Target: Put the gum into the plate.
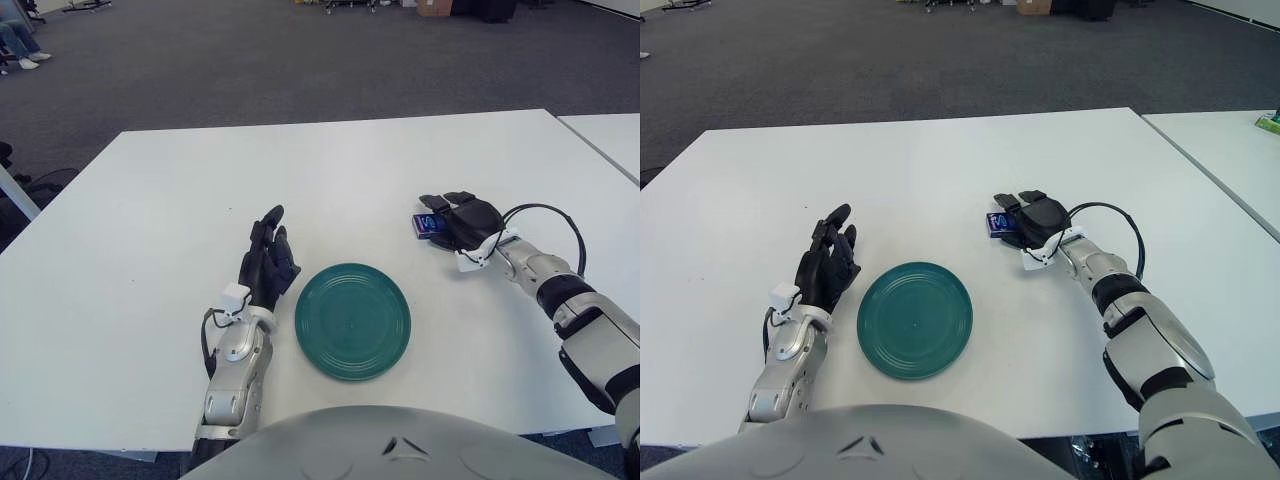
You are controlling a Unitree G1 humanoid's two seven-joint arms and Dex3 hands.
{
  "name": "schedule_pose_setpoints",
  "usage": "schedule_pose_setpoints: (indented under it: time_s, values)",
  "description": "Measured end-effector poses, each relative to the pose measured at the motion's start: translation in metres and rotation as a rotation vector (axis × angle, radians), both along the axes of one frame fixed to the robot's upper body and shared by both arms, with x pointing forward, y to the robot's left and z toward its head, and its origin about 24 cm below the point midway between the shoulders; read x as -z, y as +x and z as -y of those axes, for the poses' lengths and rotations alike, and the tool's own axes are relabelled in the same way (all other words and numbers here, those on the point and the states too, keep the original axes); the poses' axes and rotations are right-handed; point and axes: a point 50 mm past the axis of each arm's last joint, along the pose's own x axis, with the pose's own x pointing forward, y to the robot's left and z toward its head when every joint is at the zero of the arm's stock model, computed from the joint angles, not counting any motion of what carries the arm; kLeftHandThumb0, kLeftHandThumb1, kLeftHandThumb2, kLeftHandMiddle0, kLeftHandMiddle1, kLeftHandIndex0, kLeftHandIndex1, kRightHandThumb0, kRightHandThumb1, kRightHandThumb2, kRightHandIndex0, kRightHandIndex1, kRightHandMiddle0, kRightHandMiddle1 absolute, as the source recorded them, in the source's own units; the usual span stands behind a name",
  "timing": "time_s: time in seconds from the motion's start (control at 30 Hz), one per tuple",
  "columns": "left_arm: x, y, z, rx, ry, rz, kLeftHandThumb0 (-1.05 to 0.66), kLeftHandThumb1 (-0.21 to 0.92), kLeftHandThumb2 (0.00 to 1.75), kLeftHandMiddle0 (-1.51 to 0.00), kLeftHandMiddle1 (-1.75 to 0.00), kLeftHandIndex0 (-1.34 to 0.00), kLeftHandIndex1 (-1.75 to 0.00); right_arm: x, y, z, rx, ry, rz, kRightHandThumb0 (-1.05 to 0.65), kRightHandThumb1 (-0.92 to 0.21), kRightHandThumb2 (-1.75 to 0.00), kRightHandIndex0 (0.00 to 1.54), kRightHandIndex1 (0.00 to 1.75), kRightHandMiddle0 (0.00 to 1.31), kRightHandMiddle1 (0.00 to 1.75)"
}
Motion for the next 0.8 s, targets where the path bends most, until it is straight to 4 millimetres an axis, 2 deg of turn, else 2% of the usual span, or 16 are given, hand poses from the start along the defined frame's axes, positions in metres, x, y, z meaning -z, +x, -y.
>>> schedule_pose_setpoints:
  time_s: [0.23, 0.3, 0.33, 0.4, 0.43, 0.47, 0.5, 0.53, 0.7, 0.8]
  values:
    - [0.0000, -0.0007, 0.0002, 0.001, 0.006, -0.001, -0.83, 0.92, 0.85, -0.22, -0.01, 0.00, -0.58, 0.0013, 0.0004, 0.0005, 0.018, 0.007, 0.023, -0.91, -0.92, -0.87, 0.43, 0.05, 0.00, 0.48]
    - [-0.0004, -0.0008, 0.0005, 0.002, 0.006, 0.001, -0.82, 0.92, 0.86, -0.21, -0.01, 0.00, -0.58, 0.0014, 0.0003, 0.0006, 0.021, 0.011, 0.029, -0.89, -0.92, -0.84, 0.52, 0.09, 0.00, 0.65]
    - [-0.0006, -0.0008, 0.0005, 0.002, 0.006, 0.002, -0.82, 0.92, 0.87, -0.21, -0.01, 0.00, -0.58, 0.0015, 0.0002, 0.0008, 0.022, 0.012, 0.032, -0.89, -0.92, -0.84, 0.53, 0.10, 0.00, 0.68]
    - [-0.0010, -0.0008, 0.0005, 0.002, 0.006, 0.004, -0.82, 0.92, 0.87, -0.21, 0.00, 0.00, -0.57, 0.0016, -0.0001, 0.0012, 0.023, 0.016, 0.037, -0.88, -0.92, -0.82, 0.51, 0.30, 0.01, 0.96]
    - [-0.0012, -0.0009, 0.0004, 0.002, 0.006, 0.005, -0.82, 0.92, 0.87, -0.21, 0.00, 0.00, -0.57, 0.0016, -0.0002, 0.0014, 0.025, 0.019, 0.039, -0.87, -0.92, -0.79, 0.46, 0.59, 0.03, 1.14]
    - [-0.0014, -0.0010, 0.0004, 0.002, 0.006, 0.005, -0.82, 0.92, 0.87, -0.21, 0.00, 0.00, -0.57, 0.0017, -0.0004, 0.0017, 0.026, 0.021, 0.040, -0.87, -0.92, -0.79, 0.43, 0.70, 0.03, 1.21]
    - [-0.0016, -0.0011, 0.0005, 0.002, 0.006, 0.006, -0.82, 0.92, 0.88, -0.21, 0.00, 0.00, -0.57, 0.0018, -0.0005, 0.0019, 0.027, 0.024, 0.042, -0.87, -0.92, -0.76, 0.39, 0.98, 0.04, 1.34]
    - [-0.0018, -0.0012, 0.0005, 0.002, 0.006, 0.007, -0.83, 0.92, 0.88, -0.20, 0.00, 0.00, -0.56, 0.0018, -0.0007, 0.0021, 0.027, 0.027, 0.043, -0.86, -0.92, -0.75, 0.37, 1.16, 0.05, 1.43]
    - [-0.0023, -0.0018, 0.0007, 0.003, 0.006, 0.008, -0.84, 0.92, 0.88, -0.19, 0.00, 0.00, -0.56, 0.0021, -0.0015, 0.0028, 0.028, 0.042, 0.041, -0.86, -0.92, -0.69, 0.35, 1.52, 0.09, 1.66]
    - [-0.0028, -0.0020, 0.0008, 0.003, 0.007, 0.010, -0.84, 0.92, 0.88, -0.19, 0.00, 0.00, -0.56, 0.0022, -0.0018, 0.0030, 0.030, 0.057, 0.032, -0.87, -0.92, -0.67, 0.38, 1.62, 0.13, 1.72]
